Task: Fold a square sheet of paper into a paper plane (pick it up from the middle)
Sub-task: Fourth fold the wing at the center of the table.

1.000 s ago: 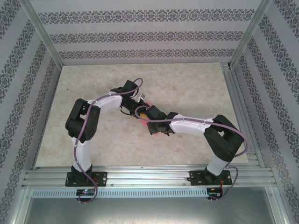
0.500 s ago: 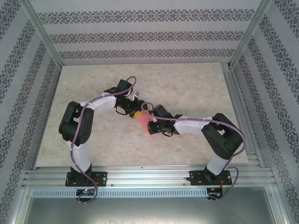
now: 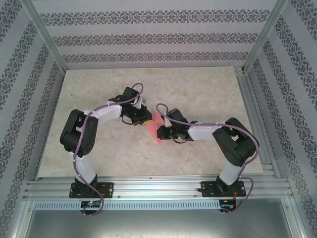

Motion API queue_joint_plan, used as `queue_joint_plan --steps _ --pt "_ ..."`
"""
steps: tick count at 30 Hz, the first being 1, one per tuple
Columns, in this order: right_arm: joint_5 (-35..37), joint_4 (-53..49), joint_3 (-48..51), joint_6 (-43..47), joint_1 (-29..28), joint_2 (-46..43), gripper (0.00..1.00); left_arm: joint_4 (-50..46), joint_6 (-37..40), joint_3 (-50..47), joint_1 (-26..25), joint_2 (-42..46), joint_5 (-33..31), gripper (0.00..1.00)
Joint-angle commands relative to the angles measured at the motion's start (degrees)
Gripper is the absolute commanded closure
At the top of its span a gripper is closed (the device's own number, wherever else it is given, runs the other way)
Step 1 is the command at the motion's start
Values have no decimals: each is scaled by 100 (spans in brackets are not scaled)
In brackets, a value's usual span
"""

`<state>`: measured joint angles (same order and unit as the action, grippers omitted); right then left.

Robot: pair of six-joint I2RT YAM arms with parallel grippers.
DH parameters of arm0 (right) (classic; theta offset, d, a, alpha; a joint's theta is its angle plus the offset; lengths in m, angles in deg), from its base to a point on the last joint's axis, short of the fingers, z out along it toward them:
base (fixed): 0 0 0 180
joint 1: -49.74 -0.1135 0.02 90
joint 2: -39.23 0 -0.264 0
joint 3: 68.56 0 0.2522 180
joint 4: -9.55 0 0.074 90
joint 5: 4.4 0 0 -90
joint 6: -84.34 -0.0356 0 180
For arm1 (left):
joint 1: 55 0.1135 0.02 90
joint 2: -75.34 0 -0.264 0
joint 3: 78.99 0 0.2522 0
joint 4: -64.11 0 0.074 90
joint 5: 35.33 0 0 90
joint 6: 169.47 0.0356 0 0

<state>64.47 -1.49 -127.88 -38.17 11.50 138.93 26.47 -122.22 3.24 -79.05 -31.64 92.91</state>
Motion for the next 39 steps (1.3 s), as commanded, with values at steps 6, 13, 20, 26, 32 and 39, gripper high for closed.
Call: queue_joint_plan --steps 6,13,20,26,32,39 --pt "-585 715 196 -357 315 23 93 521 -173 -155 16 -253 158 90" --pt "-810 679 119 -291 434 153 94 340 -56 -2 -56 -656 105 92" --pt "-813 804 214 -404 549 199 94 112 120 174 -147 -1014 -20 93" --pt "-638 287 167 -247 618 -42 94 -130 301 145 -149 -1052 -347 94" --pt "-850 150 60 -33 753 49 93 -397 593 236 -156 -1123 -544 94" --pt "-883 -86 -166 34 621 -81 85 -129 485 206 -153 -983 -174 89"
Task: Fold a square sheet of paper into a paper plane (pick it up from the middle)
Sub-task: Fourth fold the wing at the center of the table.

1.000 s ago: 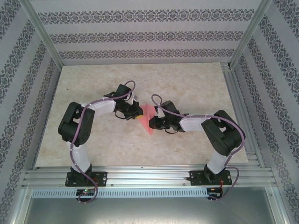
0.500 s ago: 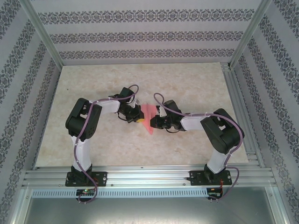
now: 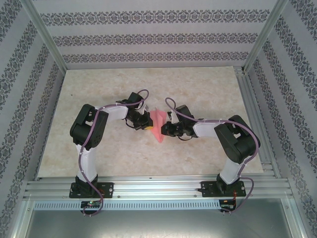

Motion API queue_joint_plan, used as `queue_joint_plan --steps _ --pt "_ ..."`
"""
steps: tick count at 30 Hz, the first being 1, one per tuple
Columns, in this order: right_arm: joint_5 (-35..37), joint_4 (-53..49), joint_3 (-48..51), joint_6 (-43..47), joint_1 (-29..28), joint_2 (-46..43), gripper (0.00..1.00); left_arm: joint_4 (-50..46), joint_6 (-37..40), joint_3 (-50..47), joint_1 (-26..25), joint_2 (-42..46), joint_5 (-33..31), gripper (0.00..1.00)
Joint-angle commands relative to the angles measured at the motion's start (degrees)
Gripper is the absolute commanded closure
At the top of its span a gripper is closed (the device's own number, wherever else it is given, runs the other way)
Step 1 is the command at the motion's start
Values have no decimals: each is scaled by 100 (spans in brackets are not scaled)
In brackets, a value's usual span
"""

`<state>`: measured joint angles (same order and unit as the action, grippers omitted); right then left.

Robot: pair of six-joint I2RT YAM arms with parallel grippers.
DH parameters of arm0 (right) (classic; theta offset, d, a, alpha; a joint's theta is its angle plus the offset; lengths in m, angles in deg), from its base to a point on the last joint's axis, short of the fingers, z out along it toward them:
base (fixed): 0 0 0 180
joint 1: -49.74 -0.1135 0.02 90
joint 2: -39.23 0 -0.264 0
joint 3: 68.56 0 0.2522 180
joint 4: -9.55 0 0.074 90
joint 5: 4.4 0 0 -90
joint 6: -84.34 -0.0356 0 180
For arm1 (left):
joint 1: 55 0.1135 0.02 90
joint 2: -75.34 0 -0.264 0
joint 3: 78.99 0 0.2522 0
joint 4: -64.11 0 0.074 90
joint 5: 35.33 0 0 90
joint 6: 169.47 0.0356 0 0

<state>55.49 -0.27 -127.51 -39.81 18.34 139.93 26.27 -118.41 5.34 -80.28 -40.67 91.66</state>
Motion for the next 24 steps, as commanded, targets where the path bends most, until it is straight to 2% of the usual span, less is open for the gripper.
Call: queue_joint_plan --steps 1,3,4,6,7,12,16,24 --pt "120 -342 -247 268 -104 -192 82 -81 66 1 -36 -39 -5 88" --pt "472 -578 -308 297 -232 -271 73 -54 -2 43 -35 19 16 87" --pt "618 -744 -358 358 -331 -332 73 -45 -48 62 -36 38 21 88" --pt "1224 -1227 -505 394 -538 -427 70 -12 -117 76 -39 69 53 88" --pt "1605 -1528 -616 397 -654 -462 65 7 -147 71 -32 86 52 87" --pt "3239 -2831 -1184 316 -1235 -445 61 25 -201 89 -36 100 84 88" --pt "4066 -3494 -1728 263 -1764 -315 60 126 -259 78 -33 87 178 88" --pt "4539 -3803 -2111 267 -2216 153 57 244 -331 63 -30 104 374 88"
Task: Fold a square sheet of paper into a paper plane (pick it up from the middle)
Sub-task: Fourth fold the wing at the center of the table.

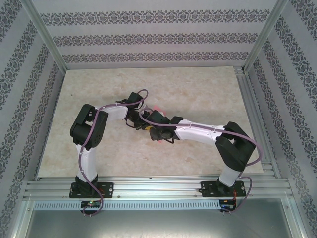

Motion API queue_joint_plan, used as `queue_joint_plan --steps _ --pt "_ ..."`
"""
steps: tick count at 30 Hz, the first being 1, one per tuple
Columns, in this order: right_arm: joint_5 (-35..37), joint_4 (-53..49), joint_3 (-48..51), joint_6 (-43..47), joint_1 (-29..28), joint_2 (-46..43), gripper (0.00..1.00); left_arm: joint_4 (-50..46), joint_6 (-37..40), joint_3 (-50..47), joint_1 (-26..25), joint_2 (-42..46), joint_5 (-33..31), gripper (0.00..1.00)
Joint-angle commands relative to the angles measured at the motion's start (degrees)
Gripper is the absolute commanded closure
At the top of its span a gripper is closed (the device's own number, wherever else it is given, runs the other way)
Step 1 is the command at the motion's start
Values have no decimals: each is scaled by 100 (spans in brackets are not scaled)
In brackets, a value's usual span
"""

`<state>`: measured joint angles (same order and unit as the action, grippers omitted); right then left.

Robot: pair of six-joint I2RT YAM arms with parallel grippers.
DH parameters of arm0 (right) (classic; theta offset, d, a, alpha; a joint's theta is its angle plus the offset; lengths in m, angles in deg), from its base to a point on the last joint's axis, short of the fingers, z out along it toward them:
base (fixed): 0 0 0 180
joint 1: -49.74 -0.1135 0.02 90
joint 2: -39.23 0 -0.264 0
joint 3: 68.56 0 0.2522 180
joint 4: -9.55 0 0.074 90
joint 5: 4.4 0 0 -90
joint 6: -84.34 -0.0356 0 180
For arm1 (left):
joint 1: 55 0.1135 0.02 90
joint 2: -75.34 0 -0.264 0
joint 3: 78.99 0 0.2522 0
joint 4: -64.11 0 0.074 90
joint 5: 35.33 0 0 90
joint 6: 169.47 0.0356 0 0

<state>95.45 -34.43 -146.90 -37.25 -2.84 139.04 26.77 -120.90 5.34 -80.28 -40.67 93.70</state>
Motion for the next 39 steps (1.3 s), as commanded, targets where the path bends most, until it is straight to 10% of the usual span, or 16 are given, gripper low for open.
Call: queue_joint_plan --steps 1,39 --pt "583 -422 -204 24 -131 301 57 189 -84 71 -38 99 182 88" --pt "377 444 40 -27 -155 529 97 -14 23 178 -33 65 181 88"
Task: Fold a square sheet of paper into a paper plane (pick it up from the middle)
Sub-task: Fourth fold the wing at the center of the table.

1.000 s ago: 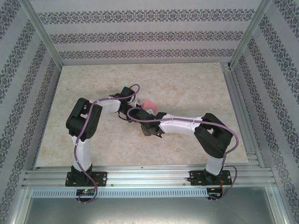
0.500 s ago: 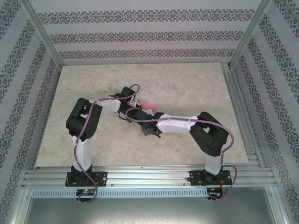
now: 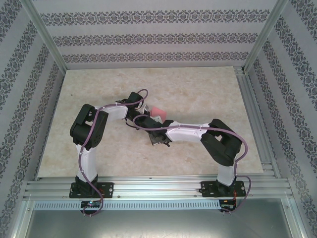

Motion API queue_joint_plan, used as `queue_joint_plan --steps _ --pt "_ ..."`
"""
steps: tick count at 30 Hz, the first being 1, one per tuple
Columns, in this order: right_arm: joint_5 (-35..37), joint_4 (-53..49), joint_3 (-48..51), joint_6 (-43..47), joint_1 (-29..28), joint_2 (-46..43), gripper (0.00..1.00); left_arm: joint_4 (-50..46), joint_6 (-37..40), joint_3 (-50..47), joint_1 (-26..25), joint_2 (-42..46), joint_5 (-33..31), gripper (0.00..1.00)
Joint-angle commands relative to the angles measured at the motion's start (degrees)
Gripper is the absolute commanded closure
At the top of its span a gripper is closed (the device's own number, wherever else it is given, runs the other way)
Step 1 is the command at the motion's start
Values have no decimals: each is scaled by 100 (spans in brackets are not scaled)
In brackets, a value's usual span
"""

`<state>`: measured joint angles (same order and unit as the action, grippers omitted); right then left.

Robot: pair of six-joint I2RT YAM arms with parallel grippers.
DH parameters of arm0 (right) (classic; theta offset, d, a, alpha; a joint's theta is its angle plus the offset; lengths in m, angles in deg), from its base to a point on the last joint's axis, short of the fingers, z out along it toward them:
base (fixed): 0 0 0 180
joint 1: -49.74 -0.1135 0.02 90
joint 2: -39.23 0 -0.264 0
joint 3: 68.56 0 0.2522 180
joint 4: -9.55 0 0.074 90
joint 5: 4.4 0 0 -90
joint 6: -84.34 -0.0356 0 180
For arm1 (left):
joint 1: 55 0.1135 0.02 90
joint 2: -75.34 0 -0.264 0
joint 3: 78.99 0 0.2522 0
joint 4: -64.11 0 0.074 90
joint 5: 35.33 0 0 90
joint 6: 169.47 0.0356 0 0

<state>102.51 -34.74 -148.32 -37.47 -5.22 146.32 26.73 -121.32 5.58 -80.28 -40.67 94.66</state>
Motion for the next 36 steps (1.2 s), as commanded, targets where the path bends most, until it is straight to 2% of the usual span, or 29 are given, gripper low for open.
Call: queue_joint_plan --steps 1,6,12,19,23,30,36 --pt "-494 648 287 -32 135 -235 97 -11 63 153 -32 62 72 88" --pt "-1613 1870 1050 -281 528 -495 96 -3 45 135 -32 86 48 88" --pt "-2346 2892 1726 -534 902 -830 95 15 45 126 -27 115 12 88" --pt "-2982 3203 1991 -532 1212 -1009 93 -85 137 157 -22 70 -53 88" --pt "-3280 3316 2063 -511 1396 -1039 92 -327 310 166 -23 26 -331 89" --pt "-3990 3668 2141 -544 1688 -740 92 -477 497 109 -24 -43 -525 90" --pt "-4271 3965 2249 -616 1864 -598 92 -572 580 129 -27 -70 -663 91"
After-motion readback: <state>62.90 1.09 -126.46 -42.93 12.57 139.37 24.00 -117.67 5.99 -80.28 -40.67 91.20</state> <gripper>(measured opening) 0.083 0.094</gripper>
